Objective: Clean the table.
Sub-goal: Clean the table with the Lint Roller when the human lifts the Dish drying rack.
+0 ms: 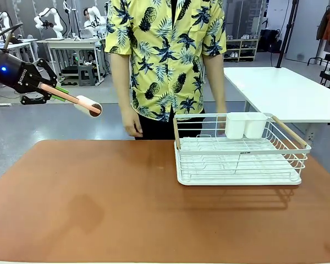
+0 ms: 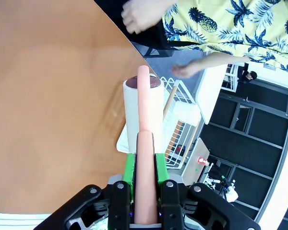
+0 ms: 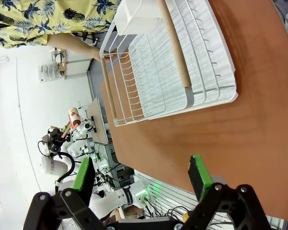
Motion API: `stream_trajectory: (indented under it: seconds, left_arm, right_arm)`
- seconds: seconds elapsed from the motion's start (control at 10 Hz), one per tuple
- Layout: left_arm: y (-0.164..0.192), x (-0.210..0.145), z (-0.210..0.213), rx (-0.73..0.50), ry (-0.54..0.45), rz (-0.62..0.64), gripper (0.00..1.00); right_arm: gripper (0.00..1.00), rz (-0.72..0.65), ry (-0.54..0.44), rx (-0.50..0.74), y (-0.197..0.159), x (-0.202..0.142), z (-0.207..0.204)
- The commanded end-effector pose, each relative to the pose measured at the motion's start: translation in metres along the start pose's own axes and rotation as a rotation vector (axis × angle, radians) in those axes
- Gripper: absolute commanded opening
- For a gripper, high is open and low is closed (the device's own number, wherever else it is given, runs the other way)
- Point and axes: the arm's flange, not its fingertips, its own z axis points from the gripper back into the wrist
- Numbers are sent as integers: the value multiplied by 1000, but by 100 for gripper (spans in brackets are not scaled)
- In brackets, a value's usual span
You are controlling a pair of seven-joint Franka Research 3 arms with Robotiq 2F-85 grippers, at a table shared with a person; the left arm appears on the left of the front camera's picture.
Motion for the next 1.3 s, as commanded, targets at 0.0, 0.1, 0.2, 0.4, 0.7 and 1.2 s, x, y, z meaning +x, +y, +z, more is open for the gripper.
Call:
stream_trajectory:
  seconds: [0.0,0.1,0.2,0.4,0.7,1.2]
  left_arm:
    - [-1,-1,0,-2,0,-2,1]
    - [-1,-1,0,-2,0,-2,1]
    - [-1,-1,0,-2,0,-2,1]
    - [-1,-1,0,-2,0,-2,1]
    - [-1,-1,0,-2,0,-2,1]
    - [-1,-1,0,-2,0,-2,1]
  right_arm:
    - [100,3,-4,3,3,-1,2]
    - [100,3,-4,3,3,-1,2]
    - [100,3,-4,3,3,-1,2]
    - [100,3,-4,3,3,-1,2]
    - [100,3,-4,3,3,-1,2]
    - [100,3,-4,3,3,-1,2]
